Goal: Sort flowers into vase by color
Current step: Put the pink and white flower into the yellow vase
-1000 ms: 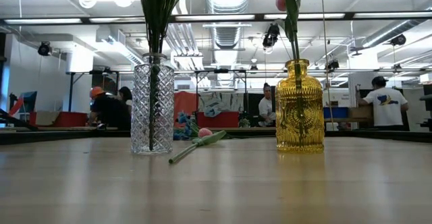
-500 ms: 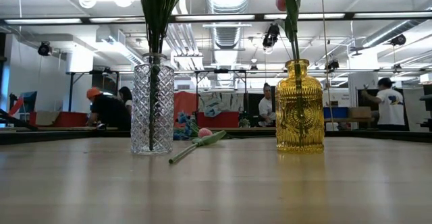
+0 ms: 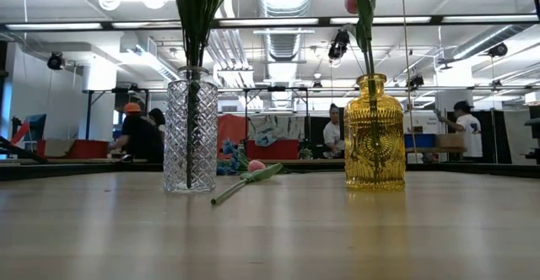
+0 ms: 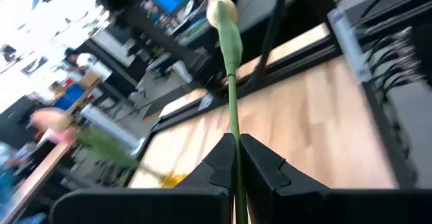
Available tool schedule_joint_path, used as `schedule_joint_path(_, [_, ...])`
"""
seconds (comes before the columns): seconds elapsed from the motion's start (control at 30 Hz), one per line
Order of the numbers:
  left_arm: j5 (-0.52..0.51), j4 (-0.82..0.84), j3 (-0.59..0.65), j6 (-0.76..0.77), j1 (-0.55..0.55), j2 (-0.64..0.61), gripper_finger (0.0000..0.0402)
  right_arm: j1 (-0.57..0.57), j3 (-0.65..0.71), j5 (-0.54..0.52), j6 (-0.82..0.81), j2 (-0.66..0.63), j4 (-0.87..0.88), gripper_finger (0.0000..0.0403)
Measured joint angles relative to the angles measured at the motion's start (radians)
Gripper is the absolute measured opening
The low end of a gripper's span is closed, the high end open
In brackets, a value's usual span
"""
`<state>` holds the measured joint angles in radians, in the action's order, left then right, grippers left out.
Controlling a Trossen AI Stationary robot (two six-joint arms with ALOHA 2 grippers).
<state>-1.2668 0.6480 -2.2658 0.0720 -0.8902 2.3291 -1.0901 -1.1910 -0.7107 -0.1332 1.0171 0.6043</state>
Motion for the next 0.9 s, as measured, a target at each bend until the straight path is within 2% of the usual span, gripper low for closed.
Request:
schedule_joint_path(0.17, [-0.031, 0.215, 0.146, 0.237, -0.005, -0.135, 0.0000, 0.000, 0.041, -0.007, 0.043, -0.050, -0.075, 0.0178])
schedule_joint_path(0.27, [-0.022, 0.173, 0.301, 0.252, -0.021, -0.254, 0.0000, 0.010, 0.052, -0.035, 0.066, -0.063, -0.093, 0.0178])
schedule_joint_path(0.3, [0.015, 0.121, 0.357, 0.228, -0.025, -0.296, 0.0000, 0.014, 0.052, -0.049, 0.067, -0.064, -0.094, 0.0178])
schedule_joint_path(0.4, [0.257, -0.162, 0.528, 0.049, -0.026, -0.416, 0.0000, 0.031, 0.052, -0.085, 0.072, -0.066, -0.094, 0.0178])
schedule_joint_path(0.47, [0.462, -0.385, 0.641, -0.134, -0.023, -0.487, 0.0000, 0.046, 0.052, -0.105, 0.080, -0.066, -0.094, 0.0178])
schedule_joint_path(0.5, [0.534, -0.485, 0.699, -0.226, -0.021, -0.523, 0.0000, 0.053, 0.052, -0.107, 0.081, -0.066, -0.093, 0.0178])
schedule_joint_path(0.63, [0.604, -0.890, 0.947, -0.520, -0.006, -0.675, 0.0000, 0.067, 0.054, -0.104, 0.097, -0.066, -0.086, 0.0178])
schedule_joint_path(0.7, [0.704, -1.194, 1.086, -0.625, 0.035, -0.732, 0.0000, 0.066, 0.065, -0.092, 0.115, -0.066, -0.090, 0.0178])
schedule_joint_path(0.8, [0.922, -1.610, 1.269, -0.680, 0.110, -0.752, 0.0000, 0.066, 0.106, -0.069, 0.126, -0.067, -0.116, 0.0178])
schedule_joint_path(0.9, [0.971, -1.886, 1.366, -0.681, 0.150, -0.725, 0.0000, 0.066, 0.155, -0.068, 0.127, -0.061, -0.182, 0.0178])
